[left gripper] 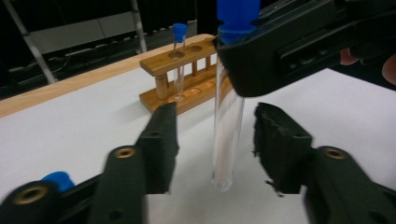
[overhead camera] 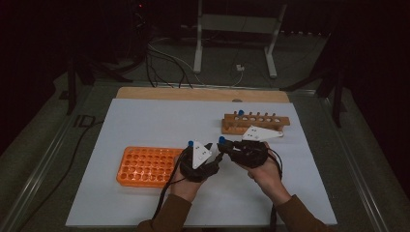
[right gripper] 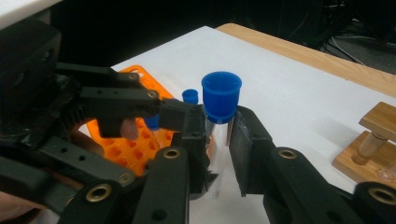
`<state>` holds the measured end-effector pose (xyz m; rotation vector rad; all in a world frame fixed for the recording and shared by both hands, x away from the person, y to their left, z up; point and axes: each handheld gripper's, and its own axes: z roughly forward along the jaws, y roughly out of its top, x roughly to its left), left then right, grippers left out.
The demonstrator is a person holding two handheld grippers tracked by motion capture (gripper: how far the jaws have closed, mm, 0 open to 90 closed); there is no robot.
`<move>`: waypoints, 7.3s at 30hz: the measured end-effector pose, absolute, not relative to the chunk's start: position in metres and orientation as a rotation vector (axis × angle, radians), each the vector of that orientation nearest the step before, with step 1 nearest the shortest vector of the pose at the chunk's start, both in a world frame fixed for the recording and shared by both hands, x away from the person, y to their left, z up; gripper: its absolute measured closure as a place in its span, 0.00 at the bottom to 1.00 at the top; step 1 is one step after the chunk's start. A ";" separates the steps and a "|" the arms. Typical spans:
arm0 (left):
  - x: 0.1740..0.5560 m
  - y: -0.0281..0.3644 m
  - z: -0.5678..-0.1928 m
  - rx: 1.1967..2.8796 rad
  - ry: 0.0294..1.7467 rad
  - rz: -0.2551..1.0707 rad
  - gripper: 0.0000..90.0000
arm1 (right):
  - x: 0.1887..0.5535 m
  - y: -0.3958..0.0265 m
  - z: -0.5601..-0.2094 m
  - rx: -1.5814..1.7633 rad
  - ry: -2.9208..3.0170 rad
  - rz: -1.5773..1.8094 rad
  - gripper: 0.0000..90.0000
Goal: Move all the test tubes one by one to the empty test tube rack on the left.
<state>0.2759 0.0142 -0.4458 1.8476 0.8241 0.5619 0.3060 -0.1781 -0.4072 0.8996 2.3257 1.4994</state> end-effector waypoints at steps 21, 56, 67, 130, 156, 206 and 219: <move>0.277 0.016 -0.445 1.832 0.795 0.495 0.85 | 0.304 -0.176 -0.408 0.884 2.335 1.507 0.85; 0.275 0.041 -0.449 1.833 0.846 0.481 0.85 | 0.312 -0.205 -0.414 0.994 2.197 1.475 0.02; 0.270 0.054 -0.452 1.839 0.844 0.468 0.85 | 0.313 -0.215 -0.419 1.030 2.175 1.455 0.02; 0.251 0.086 -0.485 1.971 0.895 0.501 0.86 | 0.310 -0.224 -0.423 1.051 2.168 1.453 0.02; 0.250 0.081 -0.490 2.033 0.931 0.521 0.86 | 0.312 -0.223 -0.427 1.054 2.180 1.444 0.02; 0.256 0.125 -0.465 1.814 1.021 0.544 0.01 | 0.361 -0.221 -0.407 1.132 2.102 1.357 0.02; 0.255 0.125 -0.465 1.787 1.039 0.558 0.00 | 0.393 -0.223 -0.414 1.174 2.085 1.317 0.06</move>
